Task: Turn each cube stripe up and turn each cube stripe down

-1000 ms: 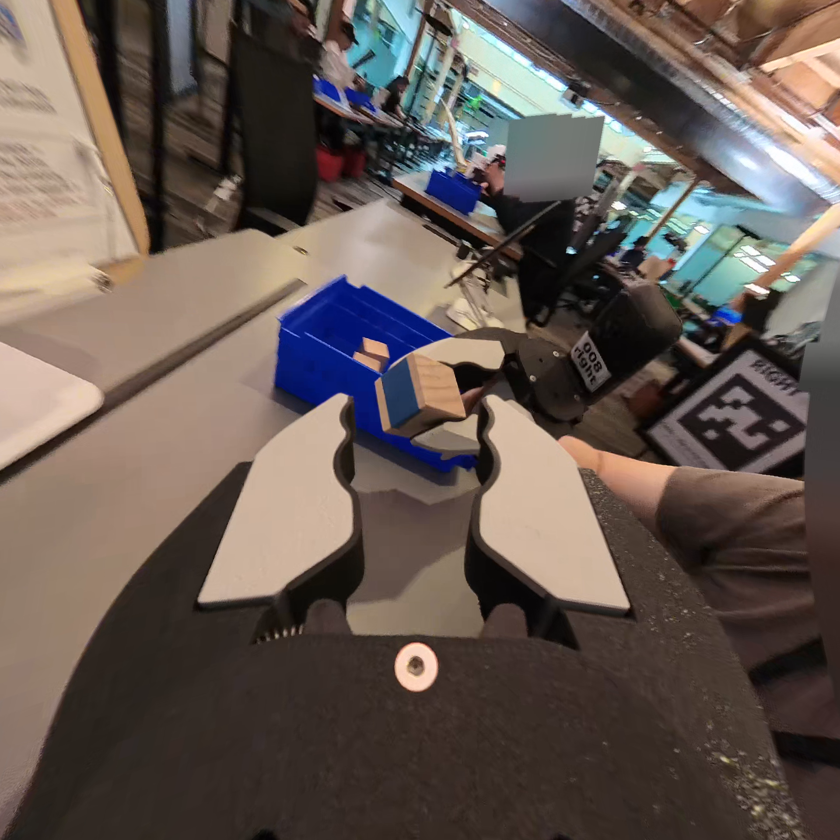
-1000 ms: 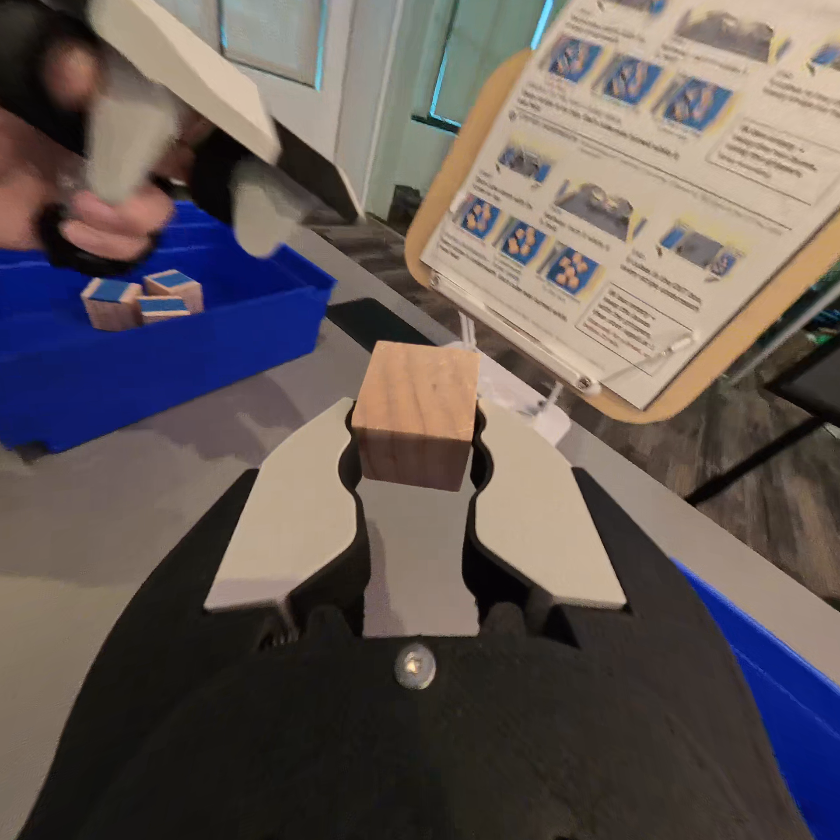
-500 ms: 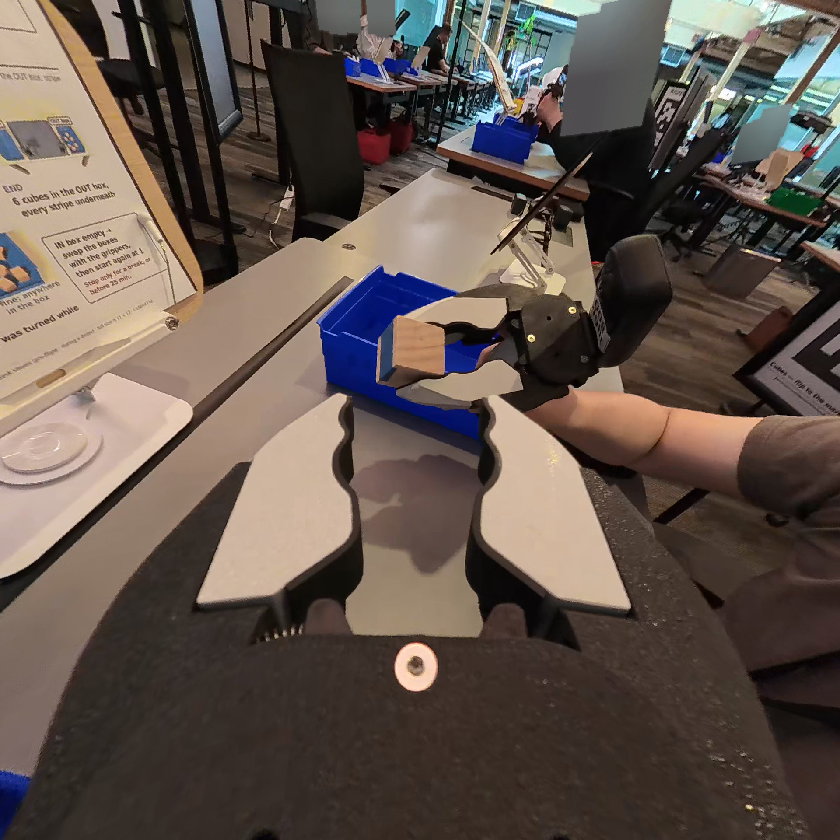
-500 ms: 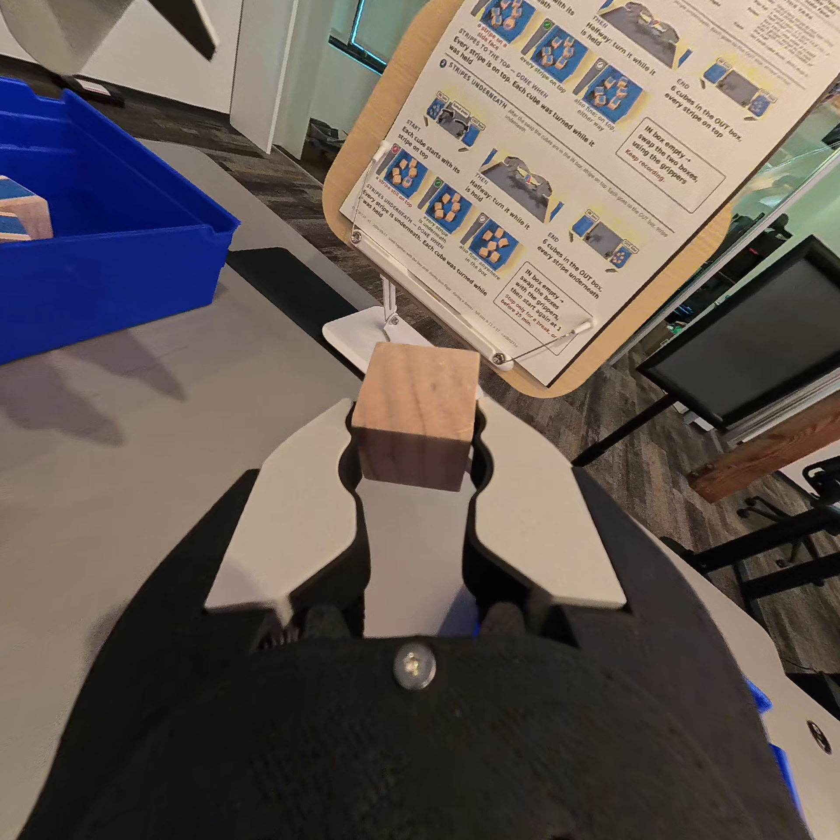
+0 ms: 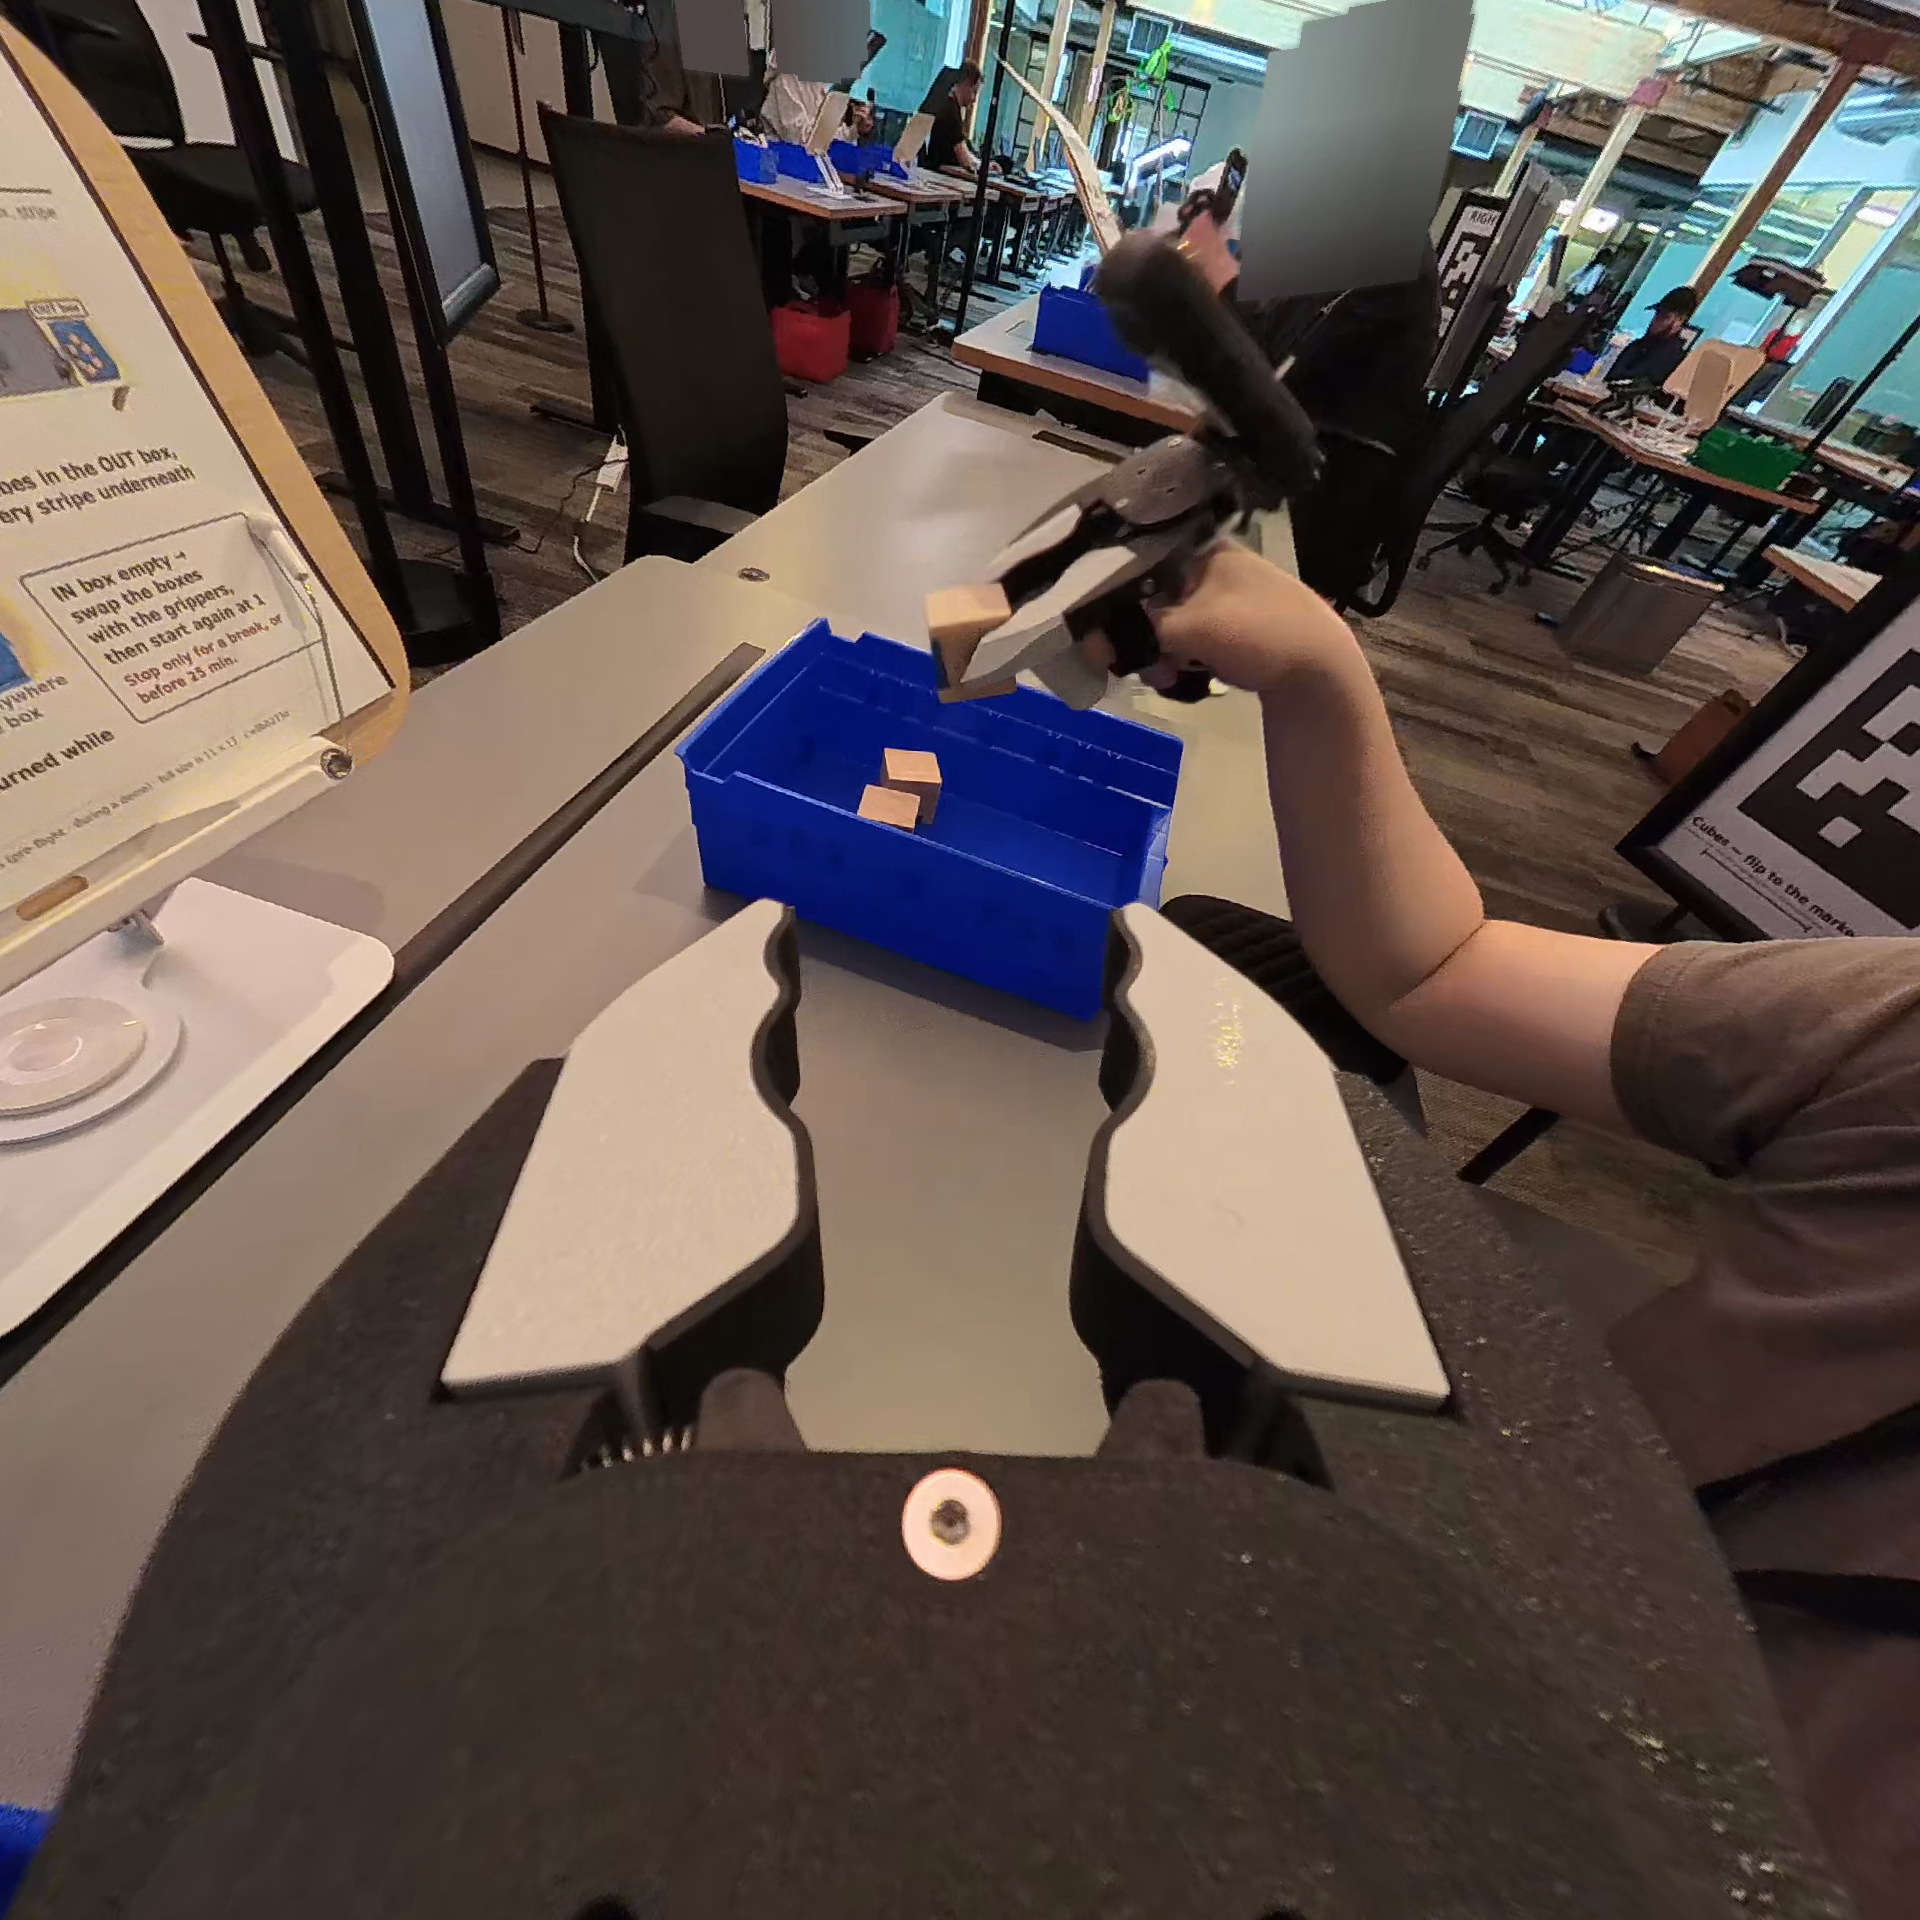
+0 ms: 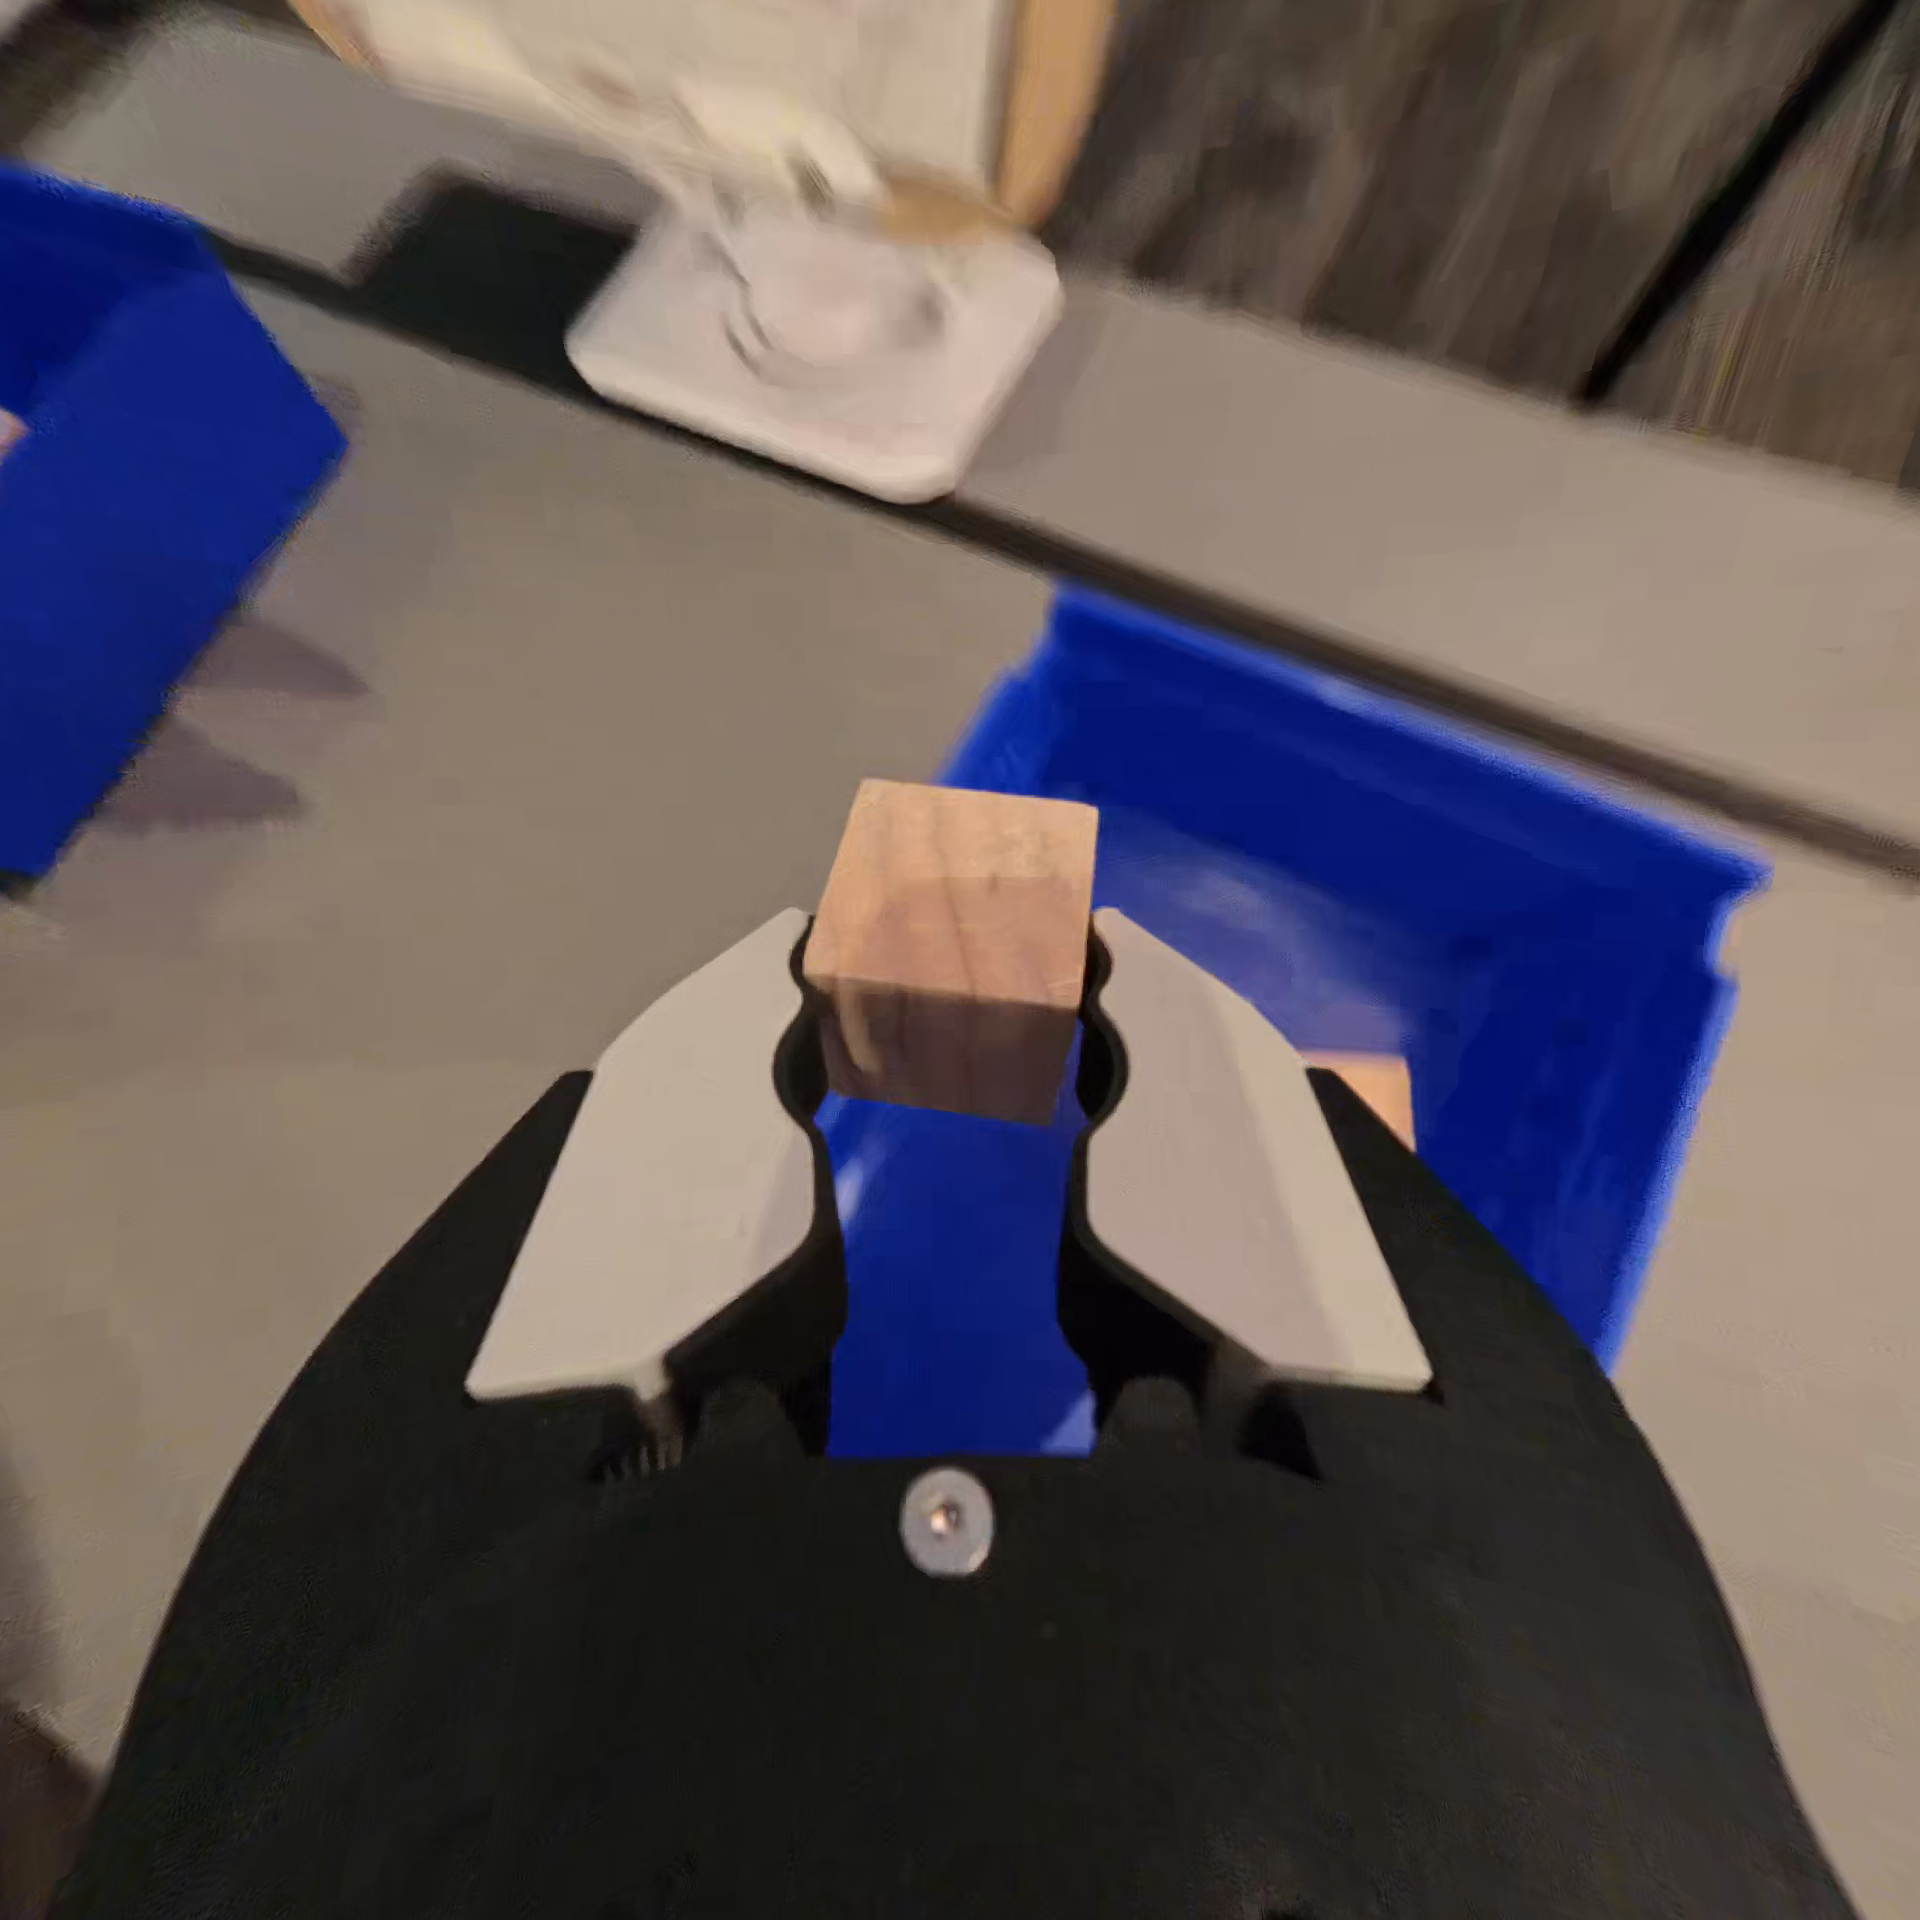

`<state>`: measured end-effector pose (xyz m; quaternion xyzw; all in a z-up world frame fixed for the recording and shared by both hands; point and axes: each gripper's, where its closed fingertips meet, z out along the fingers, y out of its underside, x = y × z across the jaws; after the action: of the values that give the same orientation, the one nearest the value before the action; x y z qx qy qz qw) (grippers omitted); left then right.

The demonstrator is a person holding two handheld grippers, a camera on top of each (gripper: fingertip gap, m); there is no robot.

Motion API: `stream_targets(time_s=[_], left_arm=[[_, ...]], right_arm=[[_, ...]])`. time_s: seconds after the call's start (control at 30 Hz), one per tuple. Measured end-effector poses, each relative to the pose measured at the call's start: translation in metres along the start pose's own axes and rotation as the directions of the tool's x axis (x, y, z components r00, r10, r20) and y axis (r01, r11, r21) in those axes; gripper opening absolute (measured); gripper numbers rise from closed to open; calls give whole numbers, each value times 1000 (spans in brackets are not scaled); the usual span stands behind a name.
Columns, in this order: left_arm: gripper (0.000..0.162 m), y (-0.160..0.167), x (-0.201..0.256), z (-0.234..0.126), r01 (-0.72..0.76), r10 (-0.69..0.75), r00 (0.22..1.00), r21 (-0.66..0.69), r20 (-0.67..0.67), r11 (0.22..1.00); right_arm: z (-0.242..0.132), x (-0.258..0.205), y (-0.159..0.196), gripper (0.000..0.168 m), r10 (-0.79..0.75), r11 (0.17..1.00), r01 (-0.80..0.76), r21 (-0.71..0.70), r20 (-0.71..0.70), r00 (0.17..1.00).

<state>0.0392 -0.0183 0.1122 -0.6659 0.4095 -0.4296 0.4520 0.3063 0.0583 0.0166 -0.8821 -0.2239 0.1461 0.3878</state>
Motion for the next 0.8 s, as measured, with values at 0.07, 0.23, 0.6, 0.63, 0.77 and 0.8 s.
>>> stream_targets(time_s=[0.07,0.23,0.6,0.63,0.77,0.8], left_arm=[[56,2,0,0,-13,13,1000,-17,10,1000],[56,7,-2,5,-15,16,999,-50,28,999],[55,15,-2,12,-13,15,999,-90,28,996],[55,15,-2,12,-13,16,1000,-91,26,996],[55,17,1,14,-18,20,1000,-101,18,995],[55,18,1,15,-21,23,1000,-105,17,994]], right_arm=[[13,14,33,47,50,985,-43,-167,40,998],[49,18,85,48,92,890,-60,-452,48,995],[102,21,120,47,93,800,-88,-593,-21,995],[105,22,121,47,95,798,-93,-595,-28,995],[111,25,120,47,101,805,-109,-583,-46,994],[112,28,119,47,98,810,-112,-576,-55,994]])
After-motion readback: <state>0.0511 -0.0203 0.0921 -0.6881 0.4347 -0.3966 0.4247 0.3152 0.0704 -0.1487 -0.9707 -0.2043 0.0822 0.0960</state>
